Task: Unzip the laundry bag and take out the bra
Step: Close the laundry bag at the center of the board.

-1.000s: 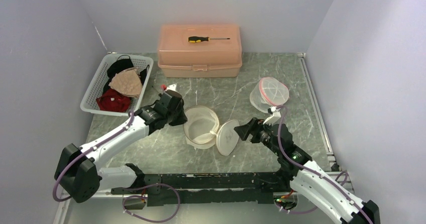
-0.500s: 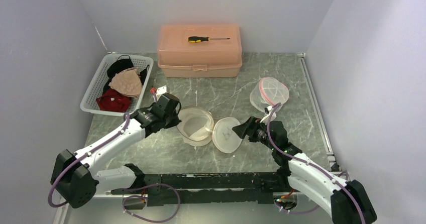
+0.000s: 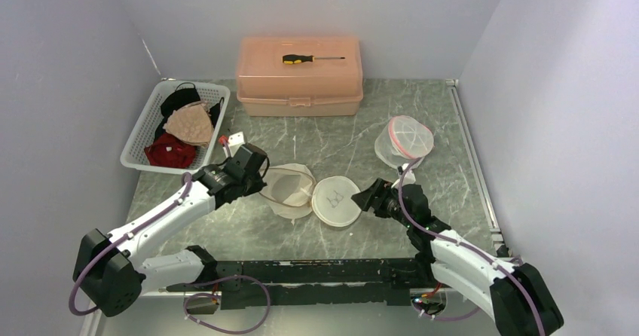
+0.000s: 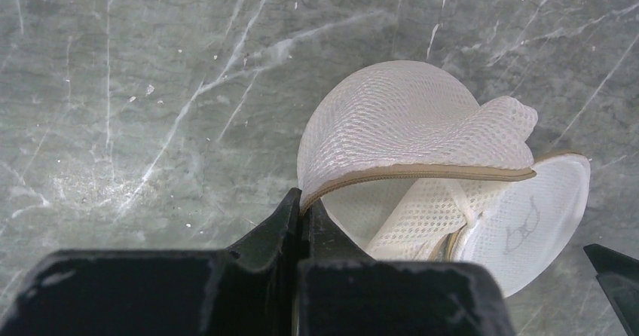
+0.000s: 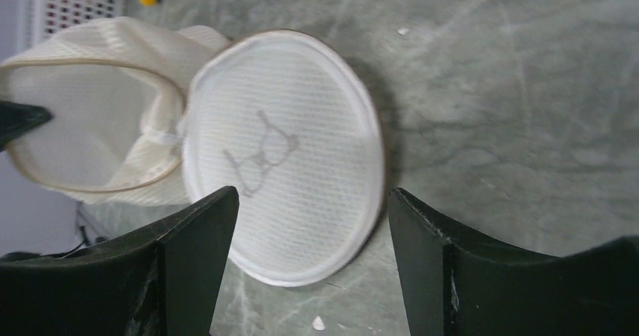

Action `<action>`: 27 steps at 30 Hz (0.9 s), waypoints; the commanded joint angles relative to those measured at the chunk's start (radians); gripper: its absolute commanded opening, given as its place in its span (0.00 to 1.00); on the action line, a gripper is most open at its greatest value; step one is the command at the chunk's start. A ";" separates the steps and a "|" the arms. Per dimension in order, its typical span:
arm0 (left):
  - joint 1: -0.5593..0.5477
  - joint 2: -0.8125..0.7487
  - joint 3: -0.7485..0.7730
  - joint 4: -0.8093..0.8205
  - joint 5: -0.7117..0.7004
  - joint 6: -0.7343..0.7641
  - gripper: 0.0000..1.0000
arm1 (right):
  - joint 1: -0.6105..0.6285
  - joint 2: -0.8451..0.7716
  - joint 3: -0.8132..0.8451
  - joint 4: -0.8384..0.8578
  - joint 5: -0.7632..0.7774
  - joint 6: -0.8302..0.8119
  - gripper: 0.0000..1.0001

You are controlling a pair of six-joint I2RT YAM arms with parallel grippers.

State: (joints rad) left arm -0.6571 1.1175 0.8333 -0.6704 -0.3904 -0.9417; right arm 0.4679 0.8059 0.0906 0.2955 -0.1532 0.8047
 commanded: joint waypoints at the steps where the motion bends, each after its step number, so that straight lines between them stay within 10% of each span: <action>1: -0.002 -0.009 0.006 -0.016 -0.025 -0.022 0.03 | -0.005 0.039 0.025 -0.053 0.078 0.002 0.74; 18: -0.002 0.036 0.005 0.069 0.059 0.020 0.03 | 0.065 0.298 0.132 -0.167 0.136 -0.021 0.42; 27: -0.002 0.033 -0.008 0.085 0.082 0.031 0.03 | 0.102 0.385 0.178 -0.200 0.168 -0.001 0.04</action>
State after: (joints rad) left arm -0.6571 1.1576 0.8284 -0.6094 -0.3210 -0.9283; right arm 0.5617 1.1862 0.2687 0.2073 -0.0296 0.8074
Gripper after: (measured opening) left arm 0.038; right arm 0.110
